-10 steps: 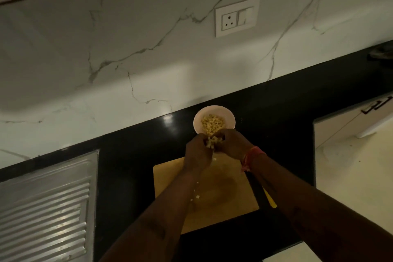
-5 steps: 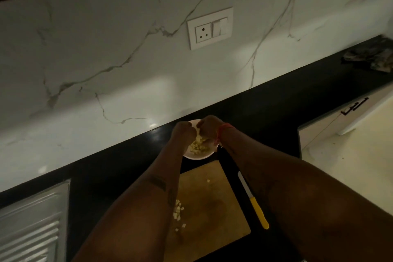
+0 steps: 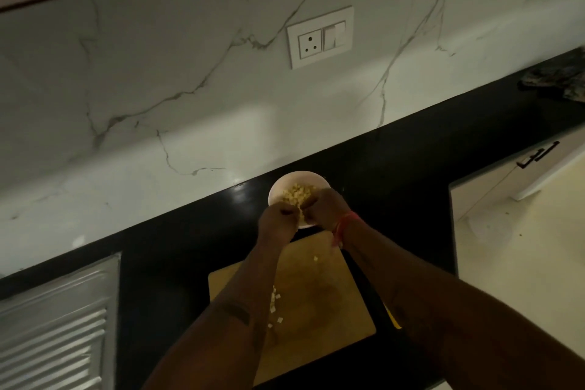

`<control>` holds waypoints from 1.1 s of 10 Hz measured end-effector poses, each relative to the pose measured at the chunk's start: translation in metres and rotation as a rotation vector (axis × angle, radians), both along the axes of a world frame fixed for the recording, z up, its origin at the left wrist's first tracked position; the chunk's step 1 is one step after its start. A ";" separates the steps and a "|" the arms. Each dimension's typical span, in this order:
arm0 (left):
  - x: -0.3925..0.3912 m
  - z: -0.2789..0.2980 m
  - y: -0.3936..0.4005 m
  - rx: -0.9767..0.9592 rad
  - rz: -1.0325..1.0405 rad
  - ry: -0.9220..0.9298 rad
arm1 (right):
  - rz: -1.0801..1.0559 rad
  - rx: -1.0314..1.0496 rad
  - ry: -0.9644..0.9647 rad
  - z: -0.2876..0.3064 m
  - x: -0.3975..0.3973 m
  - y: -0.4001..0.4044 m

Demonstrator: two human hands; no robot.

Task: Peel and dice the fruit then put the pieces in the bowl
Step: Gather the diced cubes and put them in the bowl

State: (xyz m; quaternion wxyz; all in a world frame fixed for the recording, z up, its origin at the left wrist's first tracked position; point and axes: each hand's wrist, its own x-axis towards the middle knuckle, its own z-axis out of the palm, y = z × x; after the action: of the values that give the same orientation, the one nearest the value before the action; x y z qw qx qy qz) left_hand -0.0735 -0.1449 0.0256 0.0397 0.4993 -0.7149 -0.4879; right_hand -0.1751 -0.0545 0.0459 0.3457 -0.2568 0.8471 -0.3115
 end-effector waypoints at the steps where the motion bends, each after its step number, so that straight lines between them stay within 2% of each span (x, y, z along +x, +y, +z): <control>1: 0.037 -0.017 0.018 0.013 -0.013 0.016 | 0.029 0.044 0.039 -0.021 0.030 0.023; 2: 0.069 -0.025 0.037 0.036 0.007 0.048 | 0.201 0.206 0.160 -0.039 0.056 0.038; 3: 0.107 -0.031 0.048 -0.096 0.039 -0.025 | 0.352 0.363 0.353 -0.050 0.080 0.045; 4: 0.137 -0.038 0.046 -0.302 -0.055 -0.116 | 0.469 0.360 0.392 -0.063 0.117 0.037; 5: 0.160 -0.038 0.044 -0.277 -0.015 -0.119 | 0.514 0.306 0.307 -0.071 0.152 0.025; 6: 0.178 -0.038 0.045 -0.044 0.197 0.010 | 0.495 0.224 0.289 -0.071 0.163 0.018; 7: 0.184 -0.032 0.047 0.119 0.268 0.109 | 0.511 0.258 0.353 -0.070 0.158 0.017; 8: 0.183 -0.028 0.048 0.181 0.054 -0.056 | 0.640 0.266 0.384 -0.067 0.161 0.012; 9: 0.184 -0.020 0.050 0.217 -0.002 0.019 | 0.677 0.202 0.336 -0.072 0.162 0.013; 10: 0.189 -0.024 0.044 0.171 0.021 0.034 | 0.631 0.241 0.315 -0.071 0.152 0.025; 11: 0.189 -0.024 0.045 0.303 0.203 0.103 | 0.664 0.330 0.289 -0.069 0.153 0.037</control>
State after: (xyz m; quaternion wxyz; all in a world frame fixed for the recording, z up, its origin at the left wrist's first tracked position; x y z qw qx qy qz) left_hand 0.1157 -0.1000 0.0021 0.0497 0.5435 -0.5762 -0.6084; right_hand -0.0220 -0.0177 -0.0228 0.3414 -0.4991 0.7964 -0.0031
